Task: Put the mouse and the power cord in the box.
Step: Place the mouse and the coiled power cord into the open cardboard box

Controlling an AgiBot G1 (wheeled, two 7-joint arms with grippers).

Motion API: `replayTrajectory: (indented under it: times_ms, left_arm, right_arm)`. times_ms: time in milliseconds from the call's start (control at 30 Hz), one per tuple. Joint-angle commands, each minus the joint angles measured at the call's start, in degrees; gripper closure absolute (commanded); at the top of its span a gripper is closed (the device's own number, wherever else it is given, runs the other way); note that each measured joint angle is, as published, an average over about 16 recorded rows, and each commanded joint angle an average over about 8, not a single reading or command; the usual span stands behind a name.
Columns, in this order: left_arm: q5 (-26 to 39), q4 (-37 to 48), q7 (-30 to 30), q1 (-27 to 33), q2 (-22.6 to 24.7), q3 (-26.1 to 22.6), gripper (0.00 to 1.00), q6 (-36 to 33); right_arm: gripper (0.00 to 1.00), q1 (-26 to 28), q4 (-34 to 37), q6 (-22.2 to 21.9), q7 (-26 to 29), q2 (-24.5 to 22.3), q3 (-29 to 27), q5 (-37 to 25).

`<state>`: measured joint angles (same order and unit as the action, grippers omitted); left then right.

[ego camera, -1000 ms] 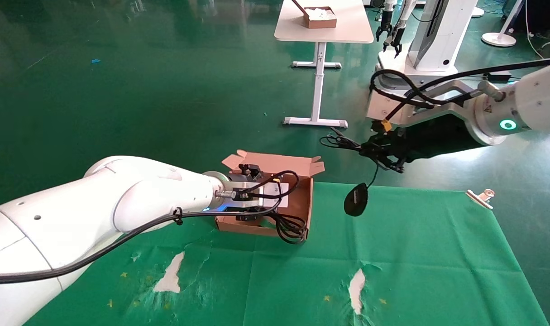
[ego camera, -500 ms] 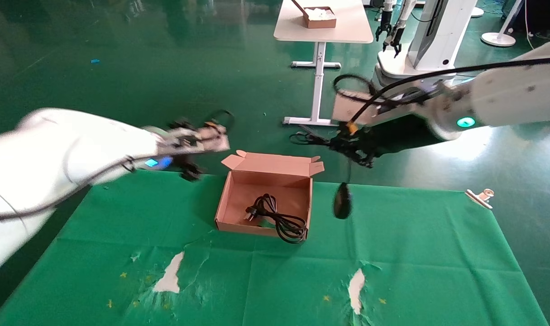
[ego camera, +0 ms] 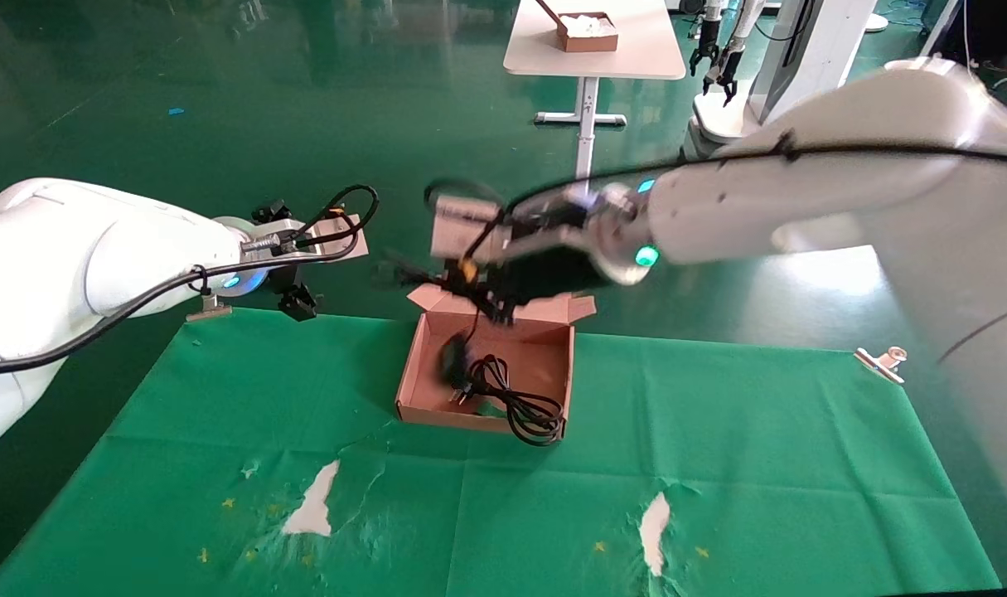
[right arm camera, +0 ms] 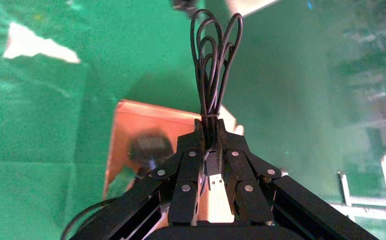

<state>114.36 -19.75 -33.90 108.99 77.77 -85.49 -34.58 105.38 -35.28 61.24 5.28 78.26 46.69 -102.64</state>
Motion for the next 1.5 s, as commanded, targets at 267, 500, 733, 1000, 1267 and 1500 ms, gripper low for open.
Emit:
replayTrajectory:
  times_ms: [267,500,733,1000,1267,1500]
  left_arm:
    - [-0.1,-0.1,-0.2,0.0,0.0,-0.3,0.0,0.0]
    - [-0.3,-0.1,-0.3,0.1,0.0,-0.5,0.0,0.1]
    - [-0.4,-0.1,-0.3,0.1,0.0,-0.7,0.0,0.1]
    - [-0.5,-0.1,-0.3,0.1,0.0,-0.9,0.0,0.1]
    - [-0.7,-0.1,-0.4,0.1,0.0,-1.1,0.0,0.2]
    - [-0.8,-0.1,-0.4,0.1,0.0,-1.2,0.0,0.2]
  right_arm:
    - [1.0,-2.3,-1.0,-7.1,6.2,0.5,13.9,1.2]
    - [1.0,-0.6,-1.6,-9.8,8.1,0.1,17.2,7.7]
    - [1.0,1.8,1.6,-10.7,4.0,-0.1,17.5,14.5]
    - [1.0,3.2,3.5,-11.1,-0.4,0.0,18.8,20.1]
    - [1.0,2.2,5.3,-11.0,-0.9,0.1,22.2,23.2]
    - [0.95,0.2,9.1,-12.9,3.8,0.1,25.3,24.2]
